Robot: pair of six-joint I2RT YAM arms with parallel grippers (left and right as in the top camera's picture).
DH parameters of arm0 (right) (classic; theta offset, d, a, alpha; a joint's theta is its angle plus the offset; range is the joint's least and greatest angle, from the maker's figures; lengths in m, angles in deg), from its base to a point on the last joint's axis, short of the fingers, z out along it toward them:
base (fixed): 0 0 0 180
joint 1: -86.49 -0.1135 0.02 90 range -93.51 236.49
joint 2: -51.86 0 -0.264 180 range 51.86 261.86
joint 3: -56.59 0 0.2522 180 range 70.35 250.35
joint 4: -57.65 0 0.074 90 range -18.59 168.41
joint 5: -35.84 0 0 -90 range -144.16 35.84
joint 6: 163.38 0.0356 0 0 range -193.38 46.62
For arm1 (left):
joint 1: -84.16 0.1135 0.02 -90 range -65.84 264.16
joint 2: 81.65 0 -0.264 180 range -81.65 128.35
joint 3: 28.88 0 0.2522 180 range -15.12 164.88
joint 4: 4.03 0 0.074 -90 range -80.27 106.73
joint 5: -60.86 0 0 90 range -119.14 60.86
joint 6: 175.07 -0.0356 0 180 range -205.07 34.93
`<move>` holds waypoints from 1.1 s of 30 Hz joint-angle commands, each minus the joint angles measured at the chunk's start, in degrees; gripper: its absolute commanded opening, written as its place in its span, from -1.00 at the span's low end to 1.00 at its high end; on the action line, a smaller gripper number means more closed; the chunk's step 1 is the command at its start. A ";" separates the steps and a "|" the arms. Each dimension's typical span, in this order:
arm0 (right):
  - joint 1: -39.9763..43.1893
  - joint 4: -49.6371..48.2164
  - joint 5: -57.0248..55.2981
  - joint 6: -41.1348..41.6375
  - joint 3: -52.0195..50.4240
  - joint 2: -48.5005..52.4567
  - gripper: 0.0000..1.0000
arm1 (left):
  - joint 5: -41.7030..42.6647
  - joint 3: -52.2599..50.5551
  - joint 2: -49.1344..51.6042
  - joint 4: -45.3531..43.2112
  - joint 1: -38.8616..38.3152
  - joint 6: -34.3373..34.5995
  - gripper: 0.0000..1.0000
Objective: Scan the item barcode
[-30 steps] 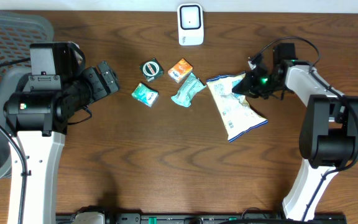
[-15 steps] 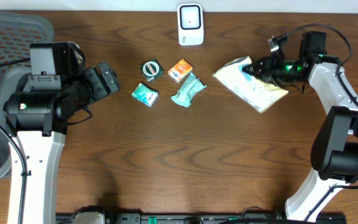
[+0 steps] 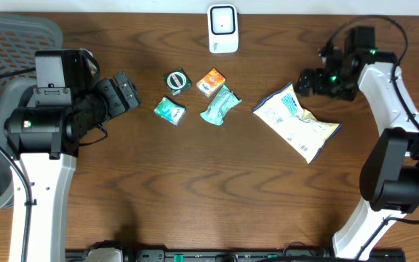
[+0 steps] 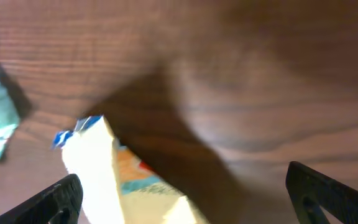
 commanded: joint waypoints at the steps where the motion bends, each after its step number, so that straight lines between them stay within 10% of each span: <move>1: 0.15 2.71 -2.86 -5.09 -0.13 -0.33 0.99 | -0.37 0.20 0.11 0.02 0.26 -0.37 0.95; 11: -1.33 1.92 9.01 -9.53 -12.55 -0.31 0.99 | -0.37 0.20 0.11 0.02 0.26 -0.37 0.96; 13: -1.31 0.87 9.18 -9.46 -14.86 -0.31 0.69 | -0.37 0.20 0.11 0.04 0.26 -0.37 0.96; 15: -1.33 0.72 10.14 -8.31 -15.61 -0.31 -0.37 | -0.37 0.20 0.11 0.02 0.26 -0.37 0.96; 18: -1.33 0.68 17.62 -5.88 -15.10 -0.33 -0.98 | -0.37 0.20 0.11 0.02 0.26 -0.37 0.96; 28: -1.44 -18.36 71.34 9.22 -8.52 -0.33 -0.98 | -0.37 0.20 0.11 0.02 0.26 -0.37 0.96; 33: -2.49 -42.73 67.67 36.44 -8.48 -0.33 -0.98 | -0.37 0.20 0.11 0.02 0.26 -0.37 0.95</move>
